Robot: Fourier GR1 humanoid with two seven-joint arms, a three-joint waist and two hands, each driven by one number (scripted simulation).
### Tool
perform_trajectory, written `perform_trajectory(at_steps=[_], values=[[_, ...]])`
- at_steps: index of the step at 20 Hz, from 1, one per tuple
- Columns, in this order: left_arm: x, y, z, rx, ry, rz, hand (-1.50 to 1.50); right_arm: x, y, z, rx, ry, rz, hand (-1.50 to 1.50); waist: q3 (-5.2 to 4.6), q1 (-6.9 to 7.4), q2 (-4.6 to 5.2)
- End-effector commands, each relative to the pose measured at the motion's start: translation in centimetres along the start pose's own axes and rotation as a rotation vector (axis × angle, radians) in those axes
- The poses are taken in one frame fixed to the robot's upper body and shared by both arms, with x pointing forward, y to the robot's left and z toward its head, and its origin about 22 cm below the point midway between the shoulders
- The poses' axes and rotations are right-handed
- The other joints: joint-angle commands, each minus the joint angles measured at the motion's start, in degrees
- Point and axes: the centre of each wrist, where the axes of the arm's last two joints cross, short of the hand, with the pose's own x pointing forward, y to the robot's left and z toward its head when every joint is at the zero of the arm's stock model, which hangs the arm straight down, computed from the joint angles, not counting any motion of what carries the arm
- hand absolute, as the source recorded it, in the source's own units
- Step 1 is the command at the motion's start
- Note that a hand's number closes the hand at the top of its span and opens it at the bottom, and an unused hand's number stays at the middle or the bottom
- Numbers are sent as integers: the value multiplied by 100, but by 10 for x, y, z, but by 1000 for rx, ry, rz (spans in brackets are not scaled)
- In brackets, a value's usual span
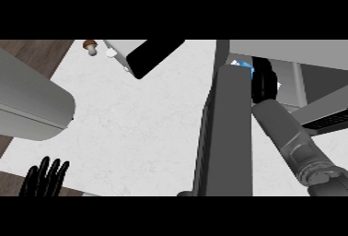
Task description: Pick up the milk, place it into the microwave and close the microwave
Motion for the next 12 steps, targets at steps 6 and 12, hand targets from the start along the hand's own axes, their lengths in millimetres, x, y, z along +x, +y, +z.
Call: perform_trajectory(at_steps=[6, 12], values=[[-1, 4, 2, 2, -1, -23, -150, 32, 18, 4, 92, -19, -259, -150, 10, -224, -76], [4, 9, 8, 8, -2, -20, -150, 24, 21, 15, 95, 0, -459, -150, 4, -403, -140]])
